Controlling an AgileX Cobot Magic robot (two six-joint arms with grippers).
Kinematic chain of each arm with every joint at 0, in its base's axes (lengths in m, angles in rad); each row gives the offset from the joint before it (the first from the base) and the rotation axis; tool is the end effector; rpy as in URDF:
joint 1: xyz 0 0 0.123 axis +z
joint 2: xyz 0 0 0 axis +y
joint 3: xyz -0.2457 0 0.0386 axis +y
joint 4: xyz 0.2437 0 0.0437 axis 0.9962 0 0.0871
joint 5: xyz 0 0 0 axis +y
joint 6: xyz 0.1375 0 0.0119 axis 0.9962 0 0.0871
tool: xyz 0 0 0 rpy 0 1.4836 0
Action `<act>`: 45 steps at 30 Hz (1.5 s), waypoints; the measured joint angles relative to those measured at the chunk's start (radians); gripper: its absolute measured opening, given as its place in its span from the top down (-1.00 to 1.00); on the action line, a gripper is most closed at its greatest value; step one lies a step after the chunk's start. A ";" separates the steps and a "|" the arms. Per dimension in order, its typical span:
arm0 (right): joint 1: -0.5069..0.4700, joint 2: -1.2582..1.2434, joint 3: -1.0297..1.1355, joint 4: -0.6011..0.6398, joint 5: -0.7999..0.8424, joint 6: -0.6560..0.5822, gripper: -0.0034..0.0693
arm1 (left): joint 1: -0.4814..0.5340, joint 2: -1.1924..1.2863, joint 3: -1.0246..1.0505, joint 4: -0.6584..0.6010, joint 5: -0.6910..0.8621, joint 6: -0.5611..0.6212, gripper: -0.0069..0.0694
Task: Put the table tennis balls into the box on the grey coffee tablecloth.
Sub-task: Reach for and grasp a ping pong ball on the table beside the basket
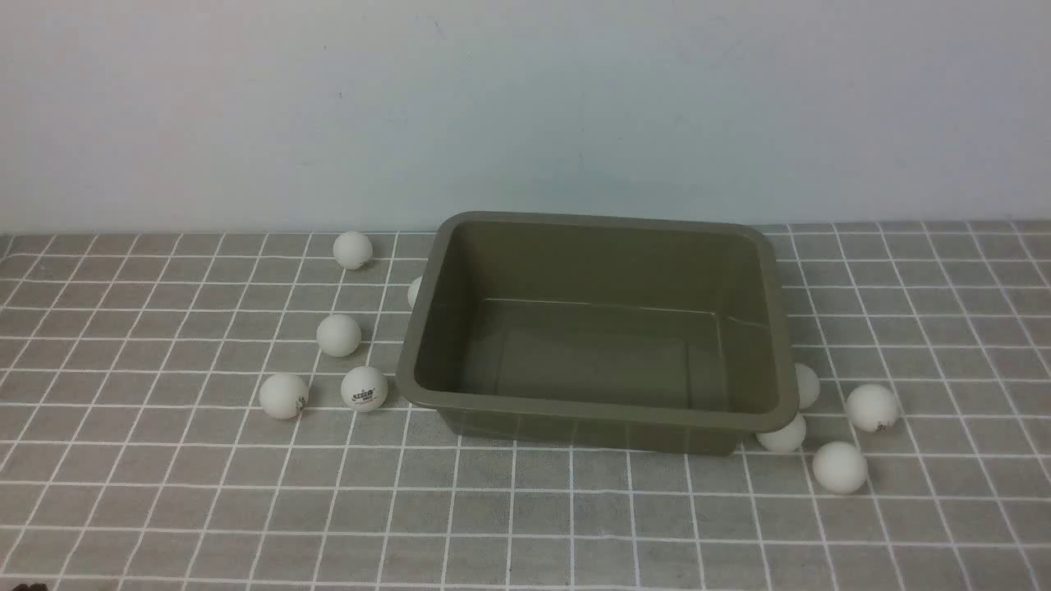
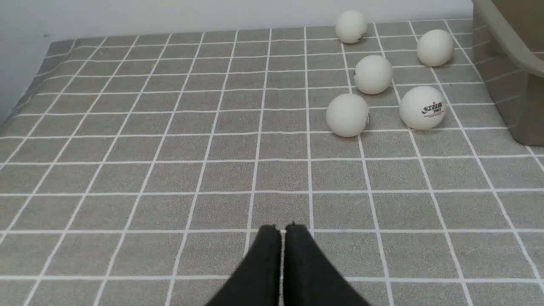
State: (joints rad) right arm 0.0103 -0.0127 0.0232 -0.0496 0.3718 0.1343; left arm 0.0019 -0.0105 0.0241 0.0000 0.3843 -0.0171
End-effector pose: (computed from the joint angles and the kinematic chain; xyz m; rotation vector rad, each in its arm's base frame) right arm 0.1300 -0.0012 0.1594 0.0850 1.8638 0.0512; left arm 0.1295 0.0002 0.1571 -0.0179 1.8814 -0.0104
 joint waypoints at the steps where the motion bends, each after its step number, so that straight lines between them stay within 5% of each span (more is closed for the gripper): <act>1: 0.000 0.000 0.000 0.000 0.000 0.000 0.95 | 0.000 0.000 0.000 0.000 0.000 0.000 0.83; 37: 0.000 0.000 0.000 0.000 0.000 0.000 0.95 | 0.000 0.000 0.001 0.009 -0.011 -0.001 0.83; 45: 0.000 0.000 0.000 0.001 0.000 0.003 0.95 | 0.000 0.000 0.003 -0.259 -0.265 -0.151 0.83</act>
State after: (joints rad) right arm 0.0103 -0.0127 0.0232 -0.0481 0.3718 0.1370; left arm 0.0019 -0.0105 0.0275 -0.2592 0.1193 -0.1678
